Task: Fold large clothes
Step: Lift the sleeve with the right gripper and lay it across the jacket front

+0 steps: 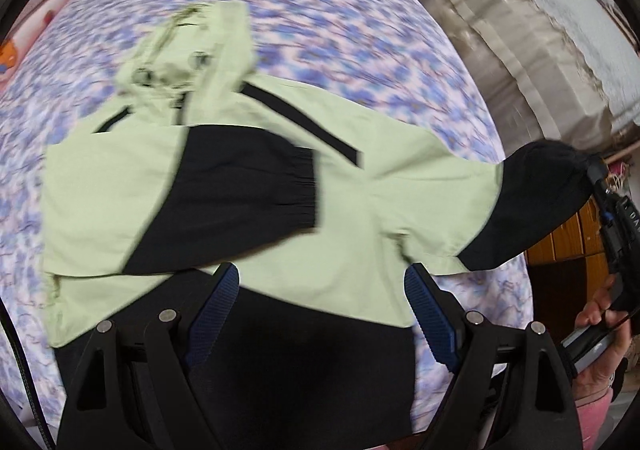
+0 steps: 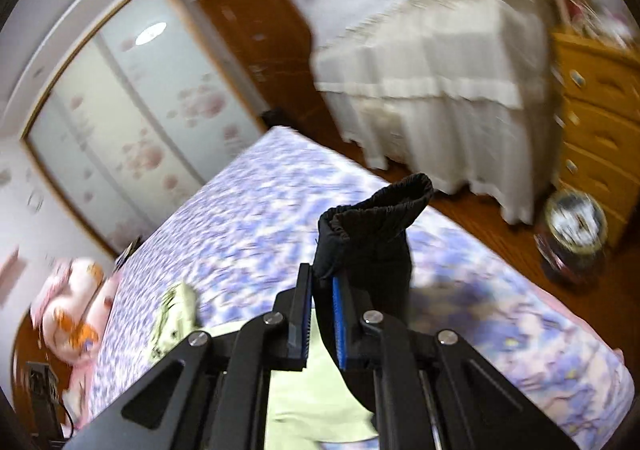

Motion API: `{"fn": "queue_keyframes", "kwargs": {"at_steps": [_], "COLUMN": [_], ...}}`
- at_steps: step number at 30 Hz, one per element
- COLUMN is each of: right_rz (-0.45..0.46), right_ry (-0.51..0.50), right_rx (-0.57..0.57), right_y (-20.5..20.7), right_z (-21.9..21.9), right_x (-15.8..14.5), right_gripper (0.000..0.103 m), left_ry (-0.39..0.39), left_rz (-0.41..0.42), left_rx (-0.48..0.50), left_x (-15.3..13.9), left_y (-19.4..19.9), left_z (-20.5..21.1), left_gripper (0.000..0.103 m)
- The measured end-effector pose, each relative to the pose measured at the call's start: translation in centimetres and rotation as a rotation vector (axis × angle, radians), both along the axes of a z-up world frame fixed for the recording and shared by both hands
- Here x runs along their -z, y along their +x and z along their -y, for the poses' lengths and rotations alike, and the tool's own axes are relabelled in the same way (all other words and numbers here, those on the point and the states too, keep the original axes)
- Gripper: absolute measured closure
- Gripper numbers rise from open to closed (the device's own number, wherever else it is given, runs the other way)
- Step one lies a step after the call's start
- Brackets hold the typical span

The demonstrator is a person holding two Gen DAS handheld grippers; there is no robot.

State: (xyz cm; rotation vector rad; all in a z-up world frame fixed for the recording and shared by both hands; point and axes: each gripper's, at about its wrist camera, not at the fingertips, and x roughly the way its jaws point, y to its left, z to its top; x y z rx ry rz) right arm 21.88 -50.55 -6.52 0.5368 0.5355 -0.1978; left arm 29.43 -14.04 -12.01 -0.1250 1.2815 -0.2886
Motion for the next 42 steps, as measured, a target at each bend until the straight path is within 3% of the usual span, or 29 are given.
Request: {"fn": "queue_keyframes", "kwargs": {"at_steps": [4,10,20,25,30,34,42], "right_rz": [-0.010,-0.071,-0.325,-0.417,-0.488,-0.500,-0.484], "right_ry": [-0.013,-0.030,-0.063,-0.061,-0.019,0.087,0.009], "right_rx": [-0.073,-0.167,-0.394,-0.490,-0.542,-0.588,-0.616], "right_y": [2.2,5.0,8.4,8.6,8.1,7.7,5.2], "right_z": [-7.1,-16.2,-29.3,-32.2,-32.6,-31.6,-29.2], "right_x": [-0.2,2.6,13.3,17.1,18.7,18.8,16.8], "right_gripper": [0.094,0.094,0.094,0.092,0.084,0.047,0.046], "left_ry": [-0.011,-0.031,-0.043,-0.047,-0.088,-0.094,-0.159], "left_rz": [-0.001,0.015,-0.039,-0.056,-0.104,-0.115,-0.078], "left_rx": [-0.026,-0.048,-0.128,-0.148,-0.129,-0.094,-0.078], "left_x": [-0.3,-0.1,3.4,5.2,7.1,8.2,10.2], "left_y": [0.3,1.0,1.6,2.3,3.4,4.2,4.6], "left_z": [-5.6,-12.1,-19.1,-20.5,-19.9,-18.0,-14.3], "left_gripper": [0.019,0.019,0.019,0.019,0.019,0.019,0.019]}}
